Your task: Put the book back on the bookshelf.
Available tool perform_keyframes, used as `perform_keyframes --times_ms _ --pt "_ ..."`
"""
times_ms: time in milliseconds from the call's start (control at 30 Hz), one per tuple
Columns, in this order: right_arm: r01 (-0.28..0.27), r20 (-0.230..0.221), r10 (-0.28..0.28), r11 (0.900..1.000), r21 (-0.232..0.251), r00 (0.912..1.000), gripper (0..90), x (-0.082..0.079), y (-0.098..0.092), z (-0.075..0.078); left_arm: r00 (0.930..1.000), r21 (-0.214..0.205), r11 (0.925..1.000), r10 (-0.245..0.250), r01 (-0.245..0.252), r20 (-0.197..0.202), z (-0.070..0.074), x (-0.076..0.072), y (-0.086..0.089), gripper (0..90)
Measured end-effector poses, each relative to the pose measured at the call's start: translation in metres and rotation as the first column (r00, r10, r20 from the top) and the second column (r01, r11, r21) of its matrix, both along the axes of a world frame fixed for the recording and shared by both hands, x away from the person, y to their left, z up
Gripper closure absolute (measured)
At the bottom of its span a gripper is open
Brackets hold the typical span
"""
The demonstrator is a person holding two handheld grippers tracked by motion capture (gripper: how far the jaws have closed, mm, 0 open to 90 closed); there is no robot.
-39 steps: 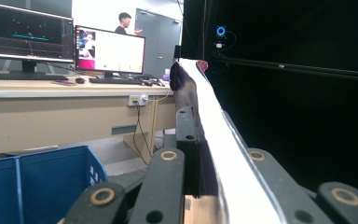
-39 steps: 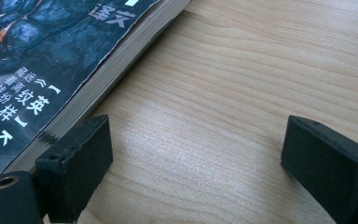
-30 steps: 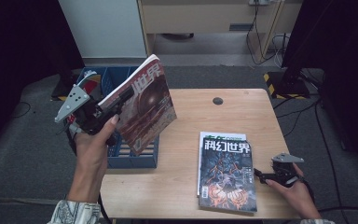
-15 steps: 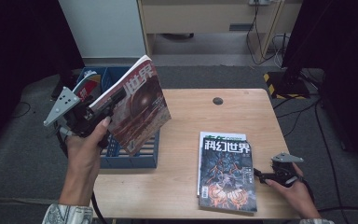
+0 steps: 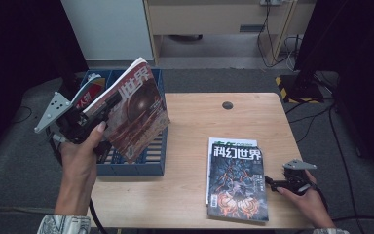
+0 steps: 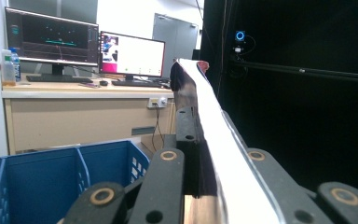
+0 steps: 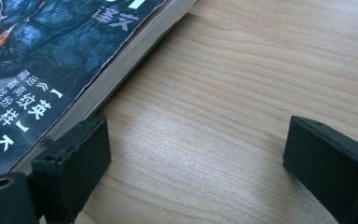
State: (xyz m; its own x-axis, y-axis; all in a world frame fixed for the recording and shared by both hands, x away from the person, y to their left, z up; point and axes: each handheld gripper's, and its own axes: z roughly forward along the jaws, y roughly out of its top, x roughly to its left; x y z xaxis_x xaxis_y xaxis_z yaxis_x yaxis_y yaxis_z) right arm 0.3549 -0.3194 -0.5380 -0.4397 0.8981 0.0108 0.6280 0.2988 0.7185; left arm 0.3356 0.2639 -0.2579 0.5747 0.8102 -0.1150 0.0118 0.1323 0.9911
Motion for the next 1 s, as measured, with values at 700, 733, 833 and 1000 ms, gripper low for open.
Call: perform_keyframes --times_ms 700,733,833,1000 --pt "0.001 0.001 -0.001 1.0000 -0.001 1.0000 7.7 0.000 0.000 0.000 0.9982 -0.014 0.9981 0.060 -0.060 0.003 0.003 -0.004 0.029 83.7" --pt "0.001 0.001 -0.001 1.0000 -0.001 1.0000 7.7 0.000 0.000 0.000 0.9979 -0.013 0.9978 0.065 -0.065 0.002 0.004 -0.004 0.030 83.7" --pt "0.001 0.001 -0.001 1.0000 -0.001 1.0000 7.7 0.000 0.000 0.000 0.9972 -0.009 0.9972 0.075 -0.075 0.001 0.004 -0.005 0.032 83.7" --pt "0.000 0.001 0.000 1.0000 -0.001 1.0000 7.7 0.000 0.000 0.000 0.9964 -0.004 0.9964 0.085 -0.085 0.000 0.006 -0.007 0.035 83.7"
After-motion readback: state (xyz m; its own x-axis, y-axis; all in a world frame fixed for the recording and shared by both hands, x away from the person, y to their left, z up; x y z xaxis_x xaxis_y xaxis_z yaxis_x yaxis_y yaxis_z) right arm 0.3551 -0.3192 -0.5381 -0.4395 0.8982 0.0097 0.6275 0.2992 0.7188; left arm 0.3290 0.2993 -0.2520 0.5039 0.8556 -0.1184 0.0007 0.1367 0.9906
